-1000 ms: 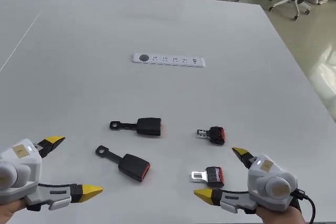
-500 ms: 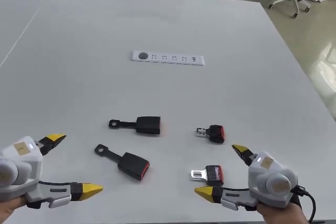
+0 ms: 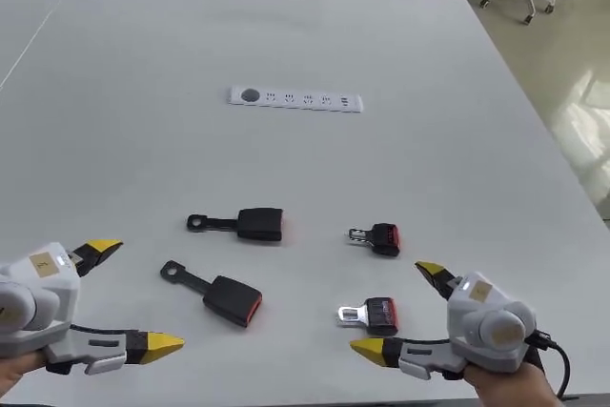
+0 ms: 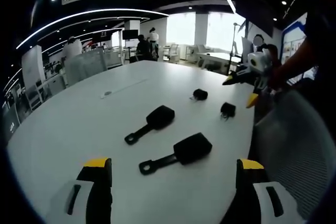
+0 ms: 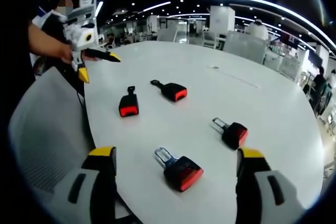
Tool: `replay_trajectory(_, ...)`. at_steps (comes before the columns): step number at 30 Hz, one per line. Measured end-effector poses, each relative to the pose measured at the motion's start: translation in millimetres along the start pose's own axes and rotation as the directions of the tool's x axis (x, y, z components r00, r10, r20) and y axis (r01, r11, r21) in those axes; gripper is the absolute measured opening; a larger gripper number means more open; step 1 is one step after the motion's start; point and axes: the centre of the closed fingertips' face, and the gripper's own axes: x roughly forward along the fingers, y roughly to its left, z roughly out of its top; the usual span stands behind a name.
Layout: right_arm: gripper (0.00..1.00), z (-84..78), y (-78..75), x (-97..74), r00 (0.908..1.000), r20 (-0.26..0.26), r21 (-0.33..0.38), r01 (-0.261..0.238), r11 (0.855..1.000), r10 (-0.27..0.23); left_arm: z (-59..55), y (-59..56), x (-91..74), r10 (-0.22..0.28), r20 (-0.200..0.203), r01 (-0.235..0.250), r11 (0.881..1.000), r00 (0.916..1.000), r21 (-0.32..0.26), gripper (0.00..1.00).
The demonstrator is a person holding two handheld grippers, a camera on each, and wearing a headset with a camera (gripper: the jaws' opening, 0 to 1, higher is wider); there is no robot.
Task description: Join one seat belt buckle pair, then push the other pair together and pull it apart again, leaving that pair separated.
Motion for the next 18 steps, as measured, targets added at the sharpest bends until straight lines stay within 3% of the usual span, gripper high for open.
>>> replay_trajectory(18,0.94,-14.4,1.0,11.2,0.9956,-0.056,-0.008,-0.075,0.997,0.075,-4.3,2.9,25.9,-0.052,-0.044,0.053,0.998,0.9977,0.029,0.97)
